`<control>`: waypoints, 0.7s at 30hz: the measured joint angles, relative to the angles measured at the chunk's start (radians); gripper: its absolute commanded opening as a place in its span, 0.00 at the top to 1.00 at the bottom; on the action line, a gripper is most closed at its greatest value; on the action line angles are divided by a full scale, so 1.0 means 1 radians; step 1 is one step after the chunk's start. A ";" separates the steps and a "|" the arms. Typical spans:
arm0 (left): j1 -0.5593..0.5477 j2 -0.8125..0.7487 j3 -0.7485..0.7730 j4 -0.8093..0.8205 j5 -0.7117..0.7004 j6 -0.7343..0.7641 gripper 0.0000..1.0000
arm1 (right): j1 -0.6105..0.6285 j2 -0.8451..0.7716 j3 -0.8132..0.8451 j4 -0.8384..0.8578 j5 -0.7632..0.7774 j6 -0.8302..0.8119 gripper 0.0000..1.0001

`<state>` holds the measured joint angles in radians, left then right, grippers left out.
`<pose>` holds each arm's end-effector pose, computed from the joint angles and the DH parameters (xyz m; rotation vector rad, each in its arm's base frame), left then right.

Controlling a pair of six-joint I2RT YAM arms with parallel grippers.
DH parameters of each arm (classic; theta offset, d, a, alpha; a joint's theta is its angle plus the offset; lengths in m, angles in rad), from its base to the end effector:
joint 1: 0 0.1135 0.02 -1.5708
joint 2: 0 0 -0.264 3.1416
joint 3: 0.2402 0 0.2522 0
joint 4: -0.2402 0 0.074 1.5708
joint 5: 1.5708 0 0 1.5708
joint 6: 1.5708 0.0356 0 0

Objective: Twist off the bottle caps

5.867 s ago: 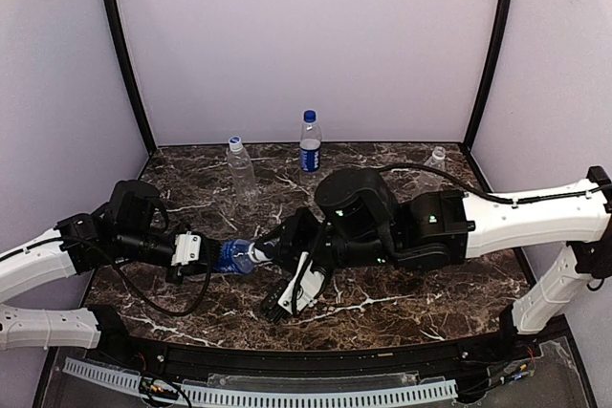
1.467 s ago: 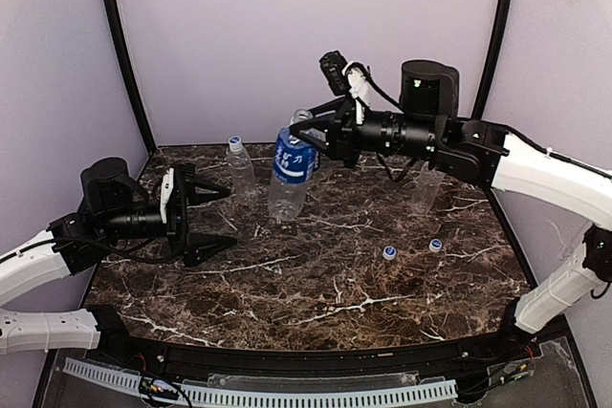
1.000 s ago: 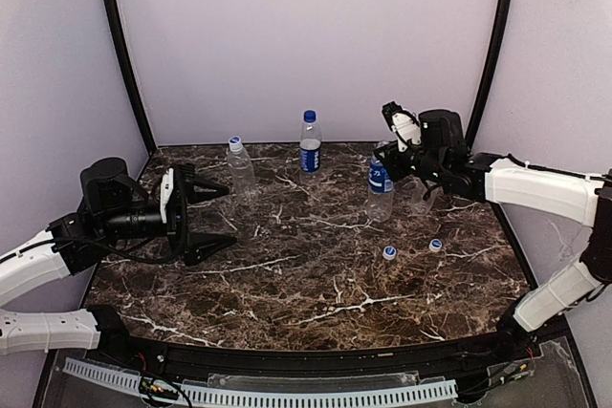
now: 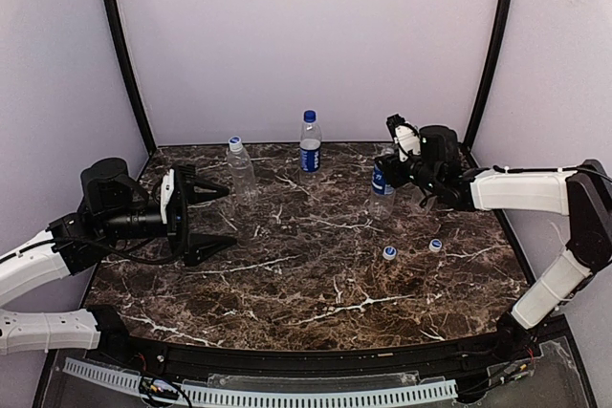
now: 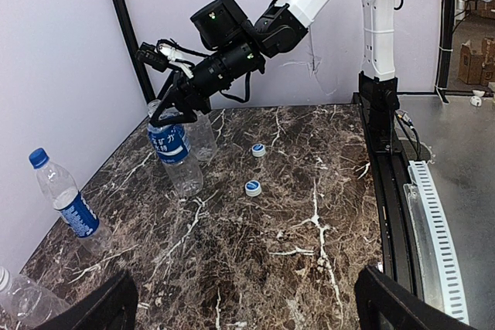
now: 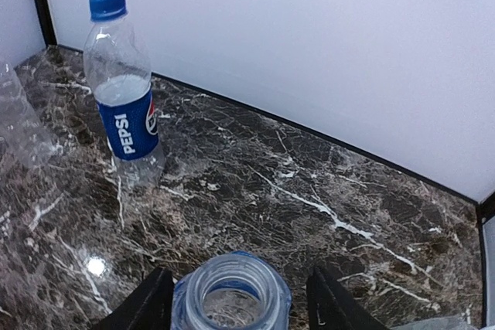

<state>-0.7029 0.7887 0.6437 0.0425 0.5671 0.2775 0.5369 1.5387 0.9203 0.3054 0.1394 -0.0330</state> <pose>0.1314 -0.1364 0.3141 1.1685 1.2610 -0.7903 0.3032 0.1747 0.2506 -0.4377 1.8348 0.2142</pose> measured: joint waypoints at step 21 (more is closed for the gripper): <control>0.023 -0.031 -0.023 0.006 -0.061 -0.023 0.01 | -0.003 -0.028 0.187 -0.167 -0.176 -0.068 0.01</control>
<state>-0.6800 0.7582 0.6205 0.0483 0.5060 0.2543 0.5339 1.5108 1.1069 0.1387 -0.0364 -0.1005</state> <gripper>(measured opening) 0.987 0.986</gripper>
